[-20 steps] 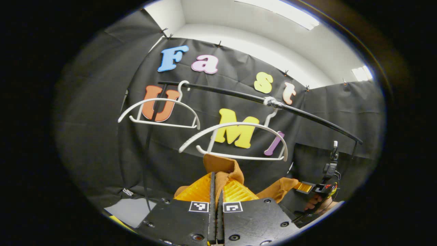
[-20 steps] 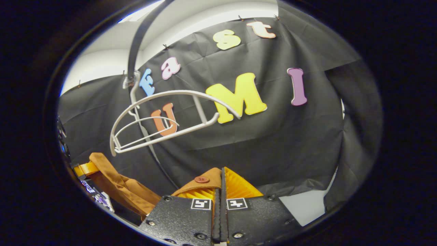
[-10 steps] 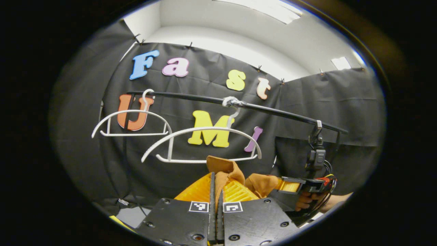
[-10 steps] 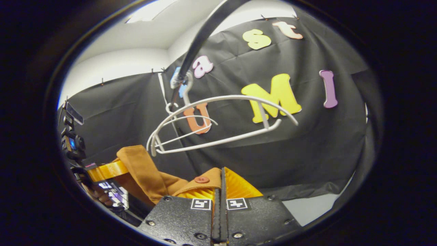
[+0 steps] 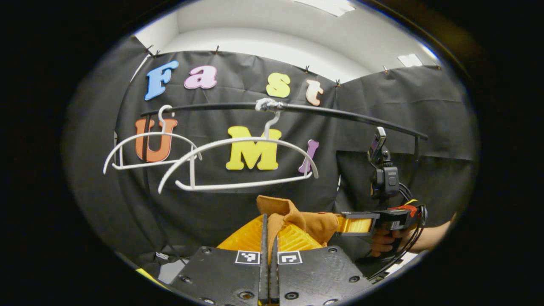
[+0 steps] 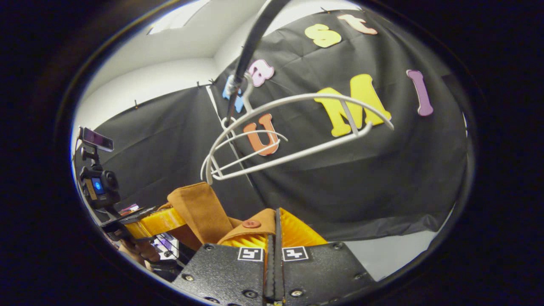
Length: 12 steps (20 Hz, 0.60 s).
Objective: Grasp the clothes on the hanger with both hands and then place them into the laundry hamper below.
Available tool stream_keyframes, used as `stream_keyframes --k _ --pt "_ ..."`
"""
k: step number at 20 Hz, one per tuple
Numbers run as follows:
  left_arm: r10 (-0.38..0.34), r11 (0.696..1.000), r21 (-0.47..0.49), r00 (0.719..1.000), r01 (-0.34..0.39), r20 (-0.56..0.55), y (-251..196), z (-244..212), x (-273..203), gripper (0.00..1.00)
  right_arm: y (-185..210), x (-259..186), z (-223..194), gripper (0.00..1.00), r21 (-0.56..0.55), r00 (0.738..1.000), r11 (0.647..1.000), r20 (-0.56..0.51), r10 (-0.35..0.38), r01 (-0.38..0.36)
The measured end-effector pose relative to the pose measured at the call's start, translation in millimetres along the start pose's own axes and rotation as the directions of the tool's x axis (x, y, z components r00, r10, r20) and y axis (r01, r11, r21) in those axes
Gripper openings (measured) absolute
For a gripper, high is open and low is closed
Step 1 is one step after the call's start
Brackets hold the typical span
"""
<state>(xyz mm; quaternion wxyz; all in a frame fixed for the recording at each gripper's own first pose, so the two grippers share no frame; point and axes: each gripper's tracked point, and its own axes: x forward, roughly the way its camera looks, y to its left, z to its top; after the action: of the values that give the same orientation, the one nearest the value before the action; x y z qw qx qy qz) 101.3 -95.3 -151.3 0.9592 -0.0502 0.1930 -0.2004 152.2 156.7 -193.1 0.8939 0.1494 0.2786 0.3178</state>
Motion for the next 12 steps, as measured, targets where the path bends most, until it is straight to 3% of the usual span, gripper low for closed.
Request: stream_keyframes --k 6,12 --pt "0.032 0.997 -0.059 0.987 -0.042 -0.157 11.0 -73.3 14.4 0.01 -45.3 23.2 -59.2 0.04 0.020 0.988 0.997 -0.133 -0.078 0.081" --pt "0.071 0.986 -0.122 0.944 -0.116 -0.323 20.3 -150.0 22.8 0.01 -86.8 39.0 -132.7 0.04 0.028 0.946 0.991 -0.303 -0.117 0.132"
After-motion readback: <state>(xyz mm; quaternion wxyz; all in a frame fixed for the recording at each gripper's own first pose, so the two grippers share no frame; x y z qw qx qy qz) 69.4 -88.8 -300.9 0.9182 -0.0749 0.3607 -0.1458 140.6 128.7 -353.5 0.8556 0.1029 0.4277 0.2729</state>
